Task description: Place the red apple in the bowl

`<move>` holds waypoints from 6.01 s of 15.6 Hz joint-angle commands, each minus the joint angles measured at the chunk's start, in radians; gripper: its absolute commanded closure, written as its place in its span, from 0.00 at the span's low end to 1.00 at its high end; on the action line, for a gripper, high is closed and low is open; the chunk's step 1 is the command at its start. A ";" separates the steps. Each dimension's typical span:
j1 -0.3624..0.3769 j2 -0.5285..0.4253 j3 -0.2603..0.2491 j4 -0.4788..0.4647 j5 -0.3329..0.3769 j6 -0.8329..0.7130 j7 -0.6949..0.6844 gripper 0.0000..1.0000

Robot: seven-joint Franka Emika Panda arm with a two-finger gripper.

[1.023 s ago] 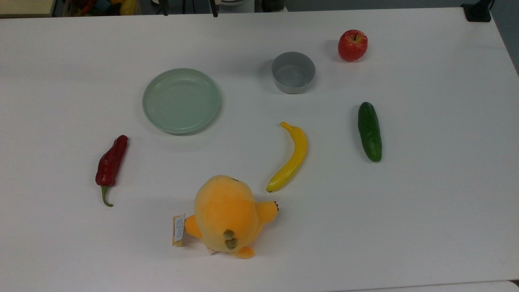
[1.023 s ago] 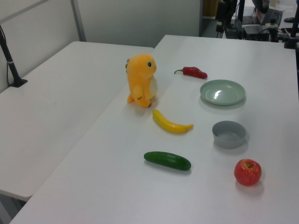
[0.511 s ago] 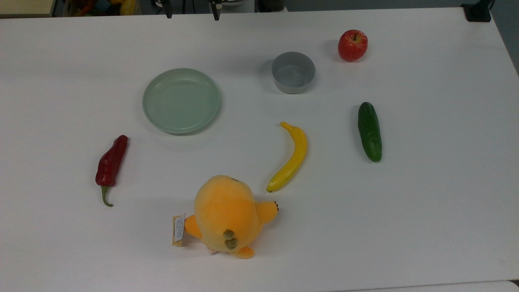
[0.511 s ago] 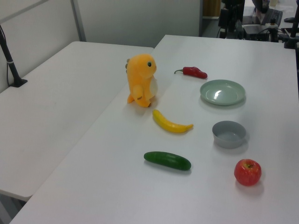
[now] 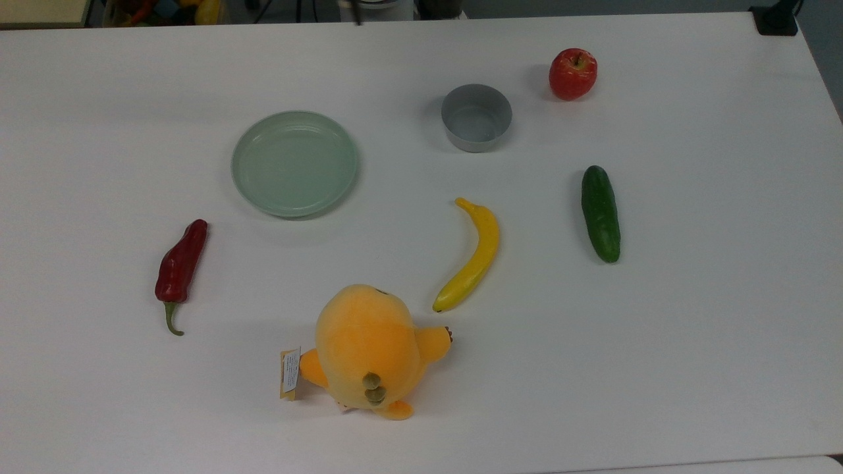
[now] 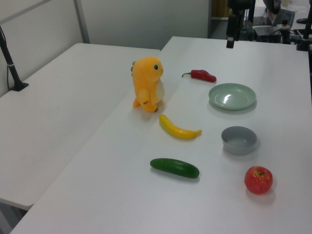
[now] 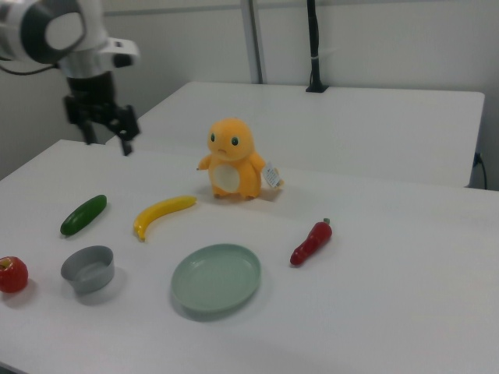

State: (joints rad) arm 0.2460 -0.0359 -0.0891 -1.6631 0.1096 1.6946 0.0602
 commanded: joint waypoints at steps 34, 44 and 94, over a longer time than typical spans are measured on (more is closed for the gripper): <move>0.346 0.238 0.269 -0.374 -0.131 0.364 -0.043 0.63; 0.332 0.147 0.261 -0.371 -0.145 0.362 -0.040 0.72; -0.062 -0.016 -0.018 -0.107 -0.137 0.154 0.094 0.00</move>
State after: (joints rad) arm 0.2339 -0.0599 -0.1099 -1.8108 -0.0357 1.9265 0.2414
